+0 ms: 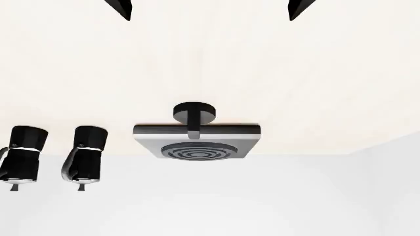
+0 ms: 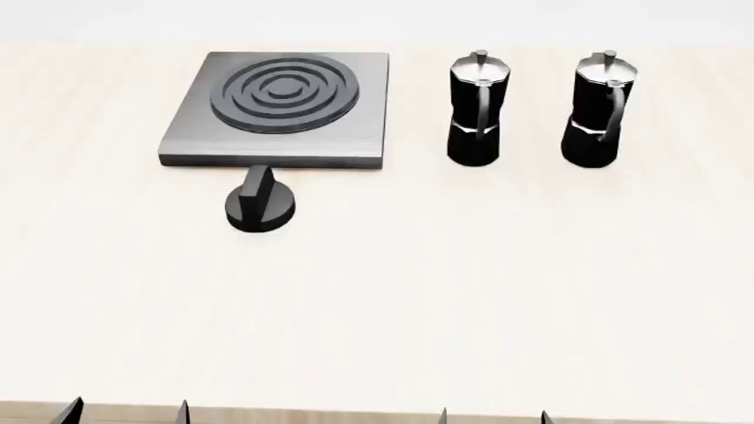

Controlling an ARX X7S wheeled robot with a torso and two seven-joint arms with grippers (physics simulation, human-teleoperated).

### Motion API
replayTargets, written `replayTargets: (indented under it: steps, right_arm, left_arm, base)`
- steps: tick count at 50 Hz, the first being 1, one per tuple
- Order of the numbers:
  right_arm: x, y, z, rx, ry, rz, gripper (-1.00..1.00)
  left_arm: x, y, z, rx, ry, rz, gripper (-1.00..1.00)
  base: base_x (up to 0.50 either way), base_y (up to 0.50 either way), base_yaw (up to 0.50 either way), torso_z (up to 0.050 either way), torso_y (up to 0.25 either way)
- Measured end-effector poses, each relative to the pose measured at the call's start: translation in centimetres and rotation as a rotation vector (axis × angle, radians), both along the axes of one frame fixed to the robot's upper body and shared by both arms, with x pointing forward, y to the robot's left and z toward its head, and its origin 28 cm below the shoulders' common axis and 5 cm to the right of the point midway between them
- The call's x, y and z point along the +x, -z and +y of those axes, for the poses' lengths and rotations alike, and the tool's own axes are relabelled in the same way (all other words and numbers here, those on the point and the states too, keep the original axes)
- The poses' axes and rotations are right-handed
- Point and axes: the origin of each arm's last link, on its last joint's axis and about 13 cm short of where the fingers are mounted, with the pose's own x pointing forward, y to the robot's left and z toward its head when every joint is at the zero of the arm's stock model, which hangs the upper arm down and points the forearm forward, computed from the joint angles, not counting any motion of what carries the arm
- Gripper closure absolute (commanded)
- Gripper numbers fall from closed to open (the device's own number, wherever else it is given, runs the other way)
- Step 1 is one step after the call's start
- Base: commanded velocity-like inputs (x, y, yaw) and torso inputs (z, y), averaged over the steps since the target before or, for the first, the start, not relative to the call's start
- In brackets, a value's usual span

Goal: Put both moka pots on the stove.

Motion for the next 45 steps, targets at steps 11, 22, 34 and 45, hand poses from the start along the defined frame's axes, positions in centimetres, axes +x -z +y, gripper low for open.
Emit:
replayTargets:
  steps: [11, 22, 34, 45]
  right_arm:
    - [0.1, -0.1, 0.0, -0.005, -0.016, -0.01, -1.0]
    - [-0.5, -1.8, 0.0, -0.001, -0.011, -0.057, -1.0]
    - [-2.4, -6.5, 0.3, -0.003, -0.024, -0.193, -1.0]
    - [-4.9, -10.6, 0.8, -0.022, -0.046, -0.34, -1.0]
  left_arm:
    - [0.0, 0.0, 0.0, 0.012, 0.0, -0.004, -1.0]
    - [-0.4, -1.3, -0.1, 0.03, -0.003, -0.049, -1.0]
    - [-1.9, -5.2, -0.2, 0.026, 0.001, -0.176, -1.0]
    - [-4.7, -9.9, -0.4, 0.006, 0.009, -0.337, -1.0]
  base:
    - [0.0, 0.0, 0.0, 0.0, 0.0]
    - [0.0, 0.0, 0.0, 0.0, 0.0]
    - [0.0, 0.0, 0.0, 0.0, 0.0]
    - [0.0, 0.0, 0.0, 0.0, 0.0]
